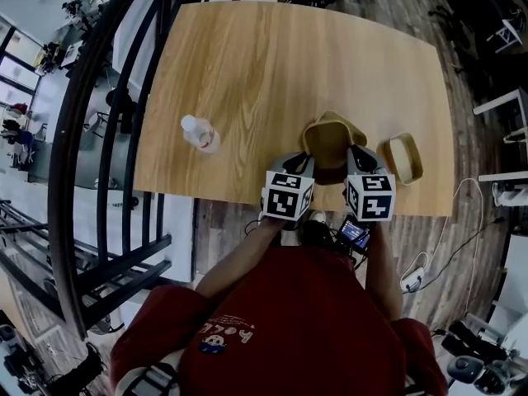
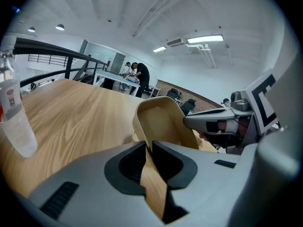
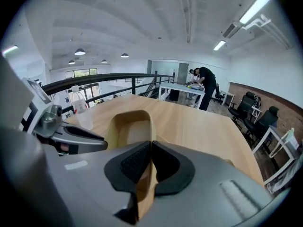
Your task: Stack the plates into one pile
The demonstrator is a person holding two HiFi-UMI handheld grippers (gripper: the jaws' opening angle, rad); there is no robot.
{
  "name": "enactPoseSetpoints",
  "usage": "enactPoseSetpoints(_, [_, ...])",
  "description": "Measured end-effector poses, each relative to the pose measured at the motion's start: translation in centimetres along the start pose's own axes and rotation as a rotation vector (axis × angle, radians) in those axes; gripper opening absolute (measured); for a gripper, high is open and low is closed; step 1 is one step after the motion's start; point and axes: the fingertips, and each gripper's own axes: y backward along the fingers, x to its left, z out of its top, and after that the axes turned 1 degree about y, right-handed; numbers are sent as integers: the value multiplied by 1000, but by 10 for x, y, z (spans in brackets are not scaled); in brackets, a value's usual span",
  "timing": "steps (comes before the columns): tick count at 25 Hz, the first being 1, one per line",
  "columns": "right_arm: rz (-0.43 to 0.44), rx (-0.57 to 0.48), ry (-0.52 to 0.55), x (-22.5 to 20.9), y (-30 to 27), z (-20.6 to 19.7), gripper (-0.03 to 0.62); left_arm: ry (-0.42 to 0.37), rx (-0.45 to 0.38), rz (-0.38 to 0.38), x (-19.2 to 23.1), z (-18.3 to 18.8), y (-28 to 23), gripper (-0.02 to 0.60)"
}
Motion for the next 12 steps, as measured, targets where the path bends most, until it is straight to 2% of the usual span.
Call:
enactPoseSetpoints(8, [77, 7, 71, -40, -14, 6, 28, 57, -14, 71, -25, 9, -26, 51])
enactPoseSetpoints(12, [119, 3, 118, -61, -22, 11, 28, 121, -26, 105, -44, 12, -38, 51])
